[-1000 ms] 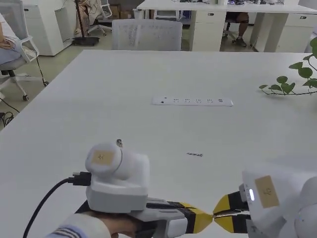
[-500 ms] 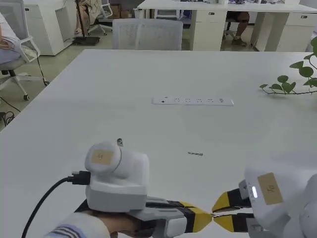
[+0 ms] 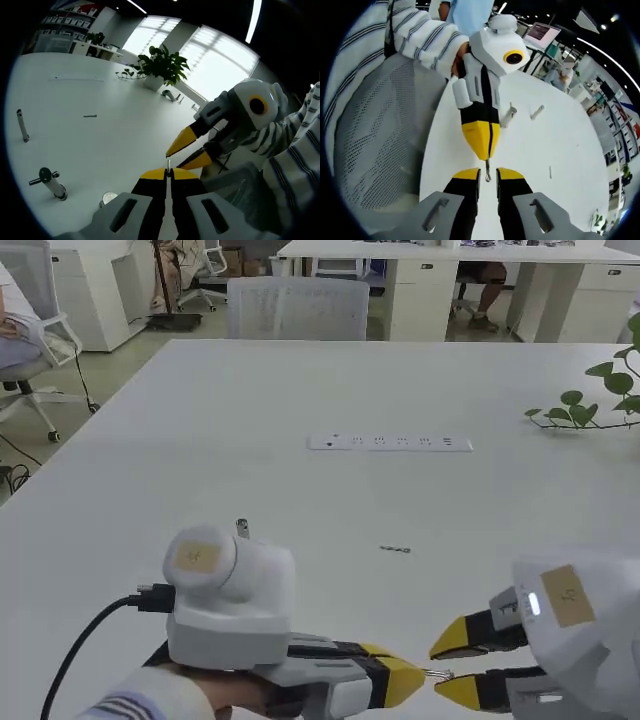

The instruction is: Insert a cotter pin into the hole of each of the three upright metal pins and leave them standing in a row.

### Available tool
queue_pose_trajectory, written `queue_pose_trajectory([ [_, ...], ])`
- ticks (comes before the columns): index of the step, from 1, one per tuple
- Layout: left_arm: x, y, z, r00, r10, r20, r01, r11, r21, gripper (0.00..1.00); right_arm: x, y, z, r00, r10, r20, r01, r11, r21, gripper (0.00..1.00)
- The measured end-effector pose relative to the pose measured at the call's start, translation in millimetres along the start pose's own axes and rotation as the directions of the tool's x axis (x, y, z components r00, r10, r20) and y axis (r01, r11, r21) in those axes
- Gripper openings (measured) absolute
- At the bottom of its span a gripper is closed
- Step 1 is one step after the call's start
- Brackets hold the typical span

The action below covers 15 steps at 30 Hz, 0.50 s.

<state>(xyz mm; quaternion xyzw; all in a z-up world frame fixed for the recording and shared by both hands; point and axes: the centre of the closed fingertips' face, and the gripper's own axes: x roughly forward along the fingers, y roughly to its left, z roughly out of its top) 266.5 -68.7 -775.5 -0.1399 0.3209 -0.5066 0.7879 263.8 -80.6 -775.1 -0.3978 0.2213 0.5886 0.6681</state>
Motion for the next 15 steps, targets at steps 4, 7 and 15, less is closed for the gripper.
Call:
queue_pose_trajectory([
  [4,-4.6,-3.8,1.9,0.9998,-0.019,0.008,0.019,0.999,0.027,0.00,-4.1,-0.6,-0.8,0.9986,0.025,0.047,-0.029,0.996,0.079,0.14],
  [7,-7.9,-5.3,1.8,0.9994,-0.035,0.008,0.034,0.997,0.064,0.00,-8.3,-2.6,-0.2,0.9959,0.035,0.083,-0.045,0.992,0.117,0.14],
  [15,-15.3,-8.1,-2.2,0.9983,-0.059,-0.005,0.059,0.984,0.169,0.00,-15.7,5.1,9.9,0.9746,0.109,0.196,-0.157,0.955,0.251,0.14],
])
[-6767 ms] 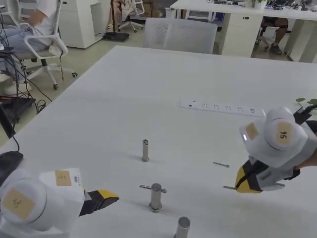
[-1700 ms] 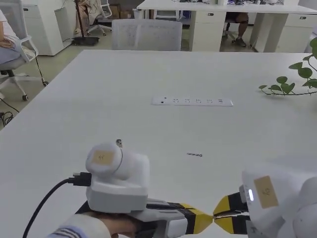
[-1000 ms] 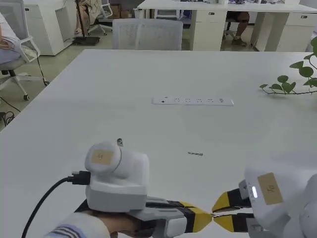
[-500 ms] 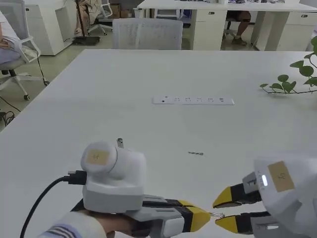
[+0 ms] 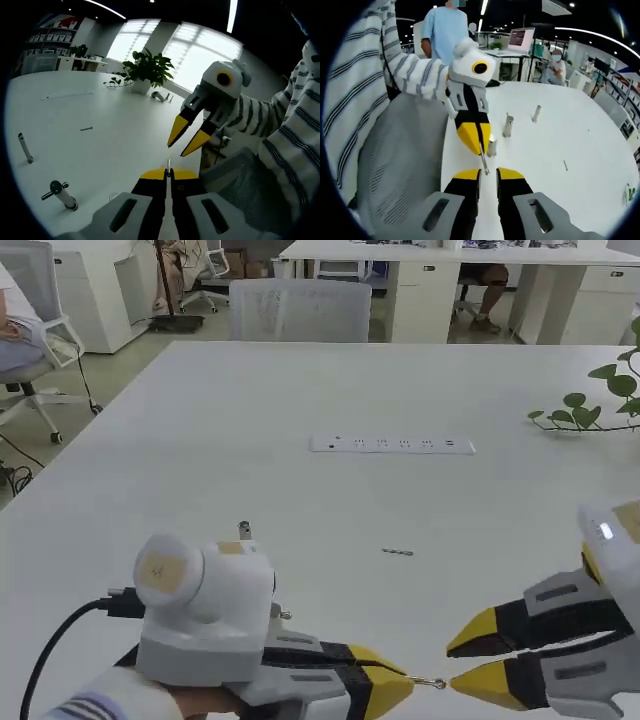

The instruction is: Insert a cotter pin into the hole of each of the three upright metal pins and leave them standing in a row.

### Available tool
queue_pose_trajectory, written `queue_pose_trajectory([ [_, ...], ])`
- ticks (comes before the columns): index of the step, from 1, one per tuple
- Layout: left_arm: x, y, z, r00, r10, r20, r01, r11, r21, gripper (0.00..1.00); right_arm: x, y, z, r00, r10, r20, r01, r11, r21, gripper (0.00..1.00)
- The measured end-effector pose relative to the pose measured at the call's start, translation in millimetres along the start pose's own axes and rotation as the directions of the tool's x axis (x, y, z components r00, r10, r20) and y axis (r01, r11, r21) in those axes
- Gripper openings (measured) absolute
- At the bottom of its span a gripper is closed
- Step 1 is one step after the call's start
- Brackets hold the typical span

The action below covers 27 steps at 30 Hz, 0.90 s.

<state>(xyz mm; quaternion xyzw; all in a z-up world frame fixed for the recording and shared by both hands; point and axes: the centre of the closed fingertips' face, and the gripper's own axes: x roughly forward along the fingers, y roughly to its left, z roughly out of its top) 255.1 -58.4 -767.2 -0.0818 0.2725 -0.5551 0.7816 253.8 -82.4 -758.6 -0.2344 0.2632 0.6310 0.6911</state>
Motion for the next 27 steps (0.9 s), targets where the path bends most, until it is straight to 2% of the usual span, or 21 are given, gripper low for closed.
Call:
queue_pose_trajectory([
  [5,-1.8,-5.7,0.6,0.9994,-0.033,0.014,0.032,0.999,0.033,0.00,4.7,7.7,-2.1,0.9985,0.053,0.017,-0.053,0.997,0.050,0.14],
  [8,-2.3,-8.9,-1.3,0.9986,-0.053,0.008,0.052,0.997,0.059,0.00,7.1,12.3,-1.0,0.9968,0.075,0.027,-0.077,0.995,0.070,0.14],
  [11,-2.4,-14.2,-2.3,0.9966,-0.083,0.006,0.081,0.991,0.106,0.00,9.6,16.8,1.3,0.9941,0.099,0.043,-0.102,0.991,0.084,0.14],
  [15,-2.6,-16.6,-5.3,0.9954,-0.096,-0.004,0.095,0.985,0.140,0.00,12.1,20.4,2.5,0.9916,0.118,0.053,-0.123,0.988,0.094,0.13],
  [27,-4.2,-22.1,-5.7,0.9922,-0.124,0.006,0.122,0.981,0.148,0.00,15.4,28.0,-1.3,0.9872,0.151,0.052,-0.155,0.984,0.088,0.10],
])
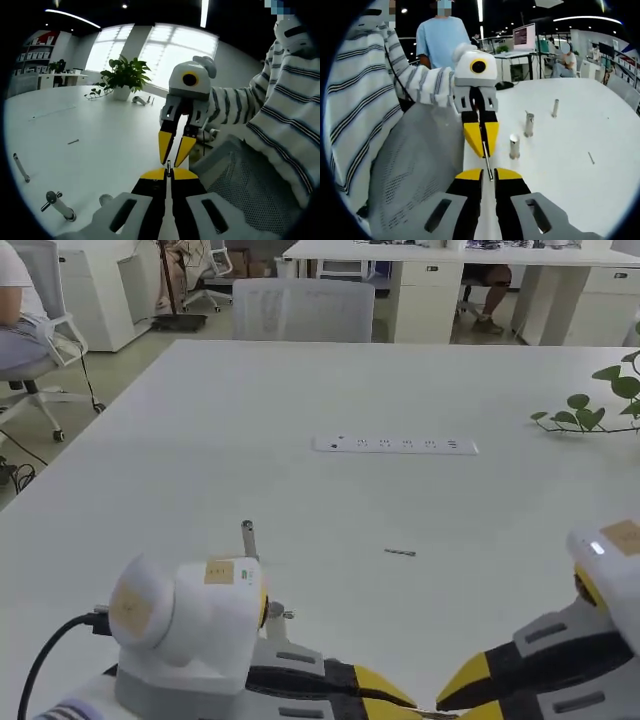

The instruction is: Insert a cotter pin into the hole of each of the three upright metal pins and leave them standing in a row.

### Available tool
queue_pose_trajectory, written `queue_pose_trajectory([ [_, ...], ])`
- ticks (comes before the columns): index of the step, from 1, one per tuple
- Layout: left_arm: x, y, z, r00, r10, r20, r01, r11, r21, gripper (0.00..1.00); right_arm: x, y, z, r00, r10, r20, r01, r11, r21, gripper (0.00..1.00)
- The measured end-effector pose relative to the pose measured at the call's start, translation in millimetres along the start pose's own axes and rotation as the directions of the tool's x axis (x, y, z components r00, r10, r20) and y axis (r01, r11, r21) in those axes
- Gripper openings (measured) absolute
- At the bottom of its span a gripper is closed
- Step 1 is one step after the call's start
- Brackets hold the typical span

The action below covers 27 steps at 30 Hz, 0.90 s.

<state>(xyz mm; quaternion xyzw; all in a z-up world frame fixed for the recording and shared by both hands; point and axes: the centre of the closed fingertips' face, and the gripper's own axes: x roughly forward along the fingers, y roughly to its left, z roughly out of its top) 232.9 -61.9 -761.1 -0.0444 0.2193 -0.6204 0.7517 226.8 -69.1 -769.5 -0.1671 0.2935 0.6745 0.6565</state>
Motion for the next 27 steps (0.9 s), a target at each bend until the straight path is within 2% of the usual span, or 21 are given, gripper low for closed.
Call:
queue_pose_trajectory([
  [16,0.6,-3.6,-1.0,0.9998,-0.020,-0.004,0.020,1.000,0.012,0.00,1.9,4.0,0.0,0.9997,0.020,-0.013,-0.020,1.000,-0.003,0.05],
  [27,1.3,-4.2,1.7,0.9996,-0.029,0.006,0.029,0.999,0.028,0.01,-1.8,4.2,2.4,0.9980,0.006,-0.063,-0.008,1.000,-0.027,0.04],
])
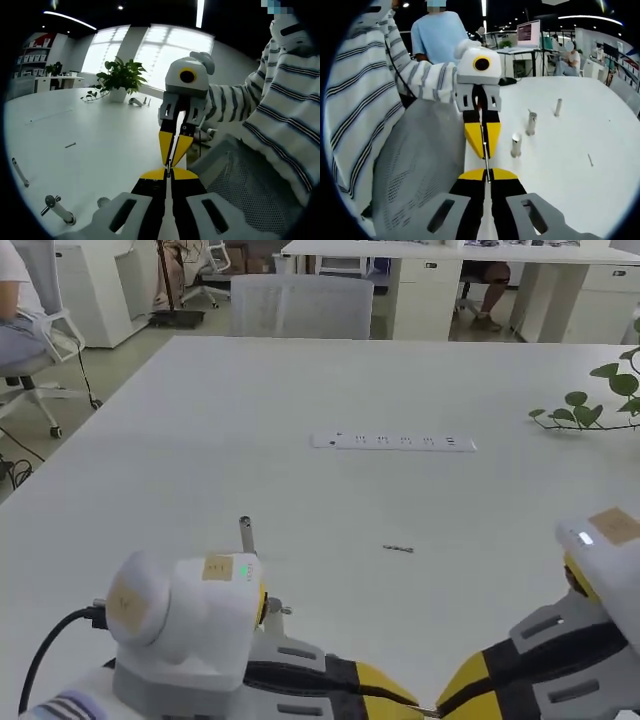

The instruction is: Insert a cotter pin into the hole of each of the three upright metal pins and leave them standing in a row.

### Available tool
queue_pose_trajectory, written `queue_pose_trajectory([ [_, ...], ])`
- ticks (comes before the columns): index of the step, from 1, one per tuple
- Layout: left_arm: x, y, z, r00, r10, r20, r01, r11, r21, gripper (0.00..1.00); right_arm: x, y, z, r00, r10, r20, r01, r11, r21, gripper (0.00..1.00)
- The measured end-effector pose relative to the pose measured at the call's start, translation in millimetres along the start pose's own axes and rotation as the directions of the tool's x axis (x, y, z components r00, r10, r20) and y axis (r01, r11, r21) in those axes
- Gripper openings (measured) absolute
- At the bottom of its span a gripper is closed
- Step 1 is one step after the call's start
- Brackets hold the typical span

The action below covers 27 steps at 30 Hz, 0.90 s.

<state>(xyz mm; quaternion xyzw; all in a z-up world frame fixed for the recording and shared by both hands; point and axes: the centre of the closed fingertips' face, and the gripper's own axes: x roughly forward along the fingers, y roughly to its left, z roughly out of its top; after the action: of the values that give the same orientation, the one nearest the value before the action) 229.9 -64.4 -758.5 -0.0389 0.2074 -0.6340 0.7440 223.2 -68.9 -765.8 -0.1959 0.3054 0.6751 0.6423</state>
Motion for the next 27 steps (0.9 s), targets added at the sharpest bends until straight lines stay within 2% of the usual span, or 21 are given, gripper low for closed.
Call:
queue_pose_trajectory([
  [12,0.6,-1.1,-4.9,0.9998,-0.003,-0.022,0.004,1.000,0.025,0.01,-0.6,0.3,-0.7,0.9983,0.003,-0.057,-0.004,1.000,-0.013,0.03],
  [18,1.1,0.0,-6.3,0.9996,0.002,-0.027,-0.001,1.000,0.030,0.01,-1.1,0.6,-1.4,0.9981,0.002,-0.061,-0.003,1.000,-0.012,0.03],
  [21,1.4,1.2,-10.8,0.9987,0.011,-0.050,-0.010,0.999,0.033,0.01,-0.6,1.1,-2.1,0.9981,0.001,-0.061,-0.002,1.000,-0.009,0.03],
  [27,0.9,0.4,-13.9,0.9982,0.014,-0.058,-0.012,1.000,0.026,0.05,0.5,1.3,-4.2,0.9981,-0.003,-0.062,0.003,1.000,-0.005,0.03],
])
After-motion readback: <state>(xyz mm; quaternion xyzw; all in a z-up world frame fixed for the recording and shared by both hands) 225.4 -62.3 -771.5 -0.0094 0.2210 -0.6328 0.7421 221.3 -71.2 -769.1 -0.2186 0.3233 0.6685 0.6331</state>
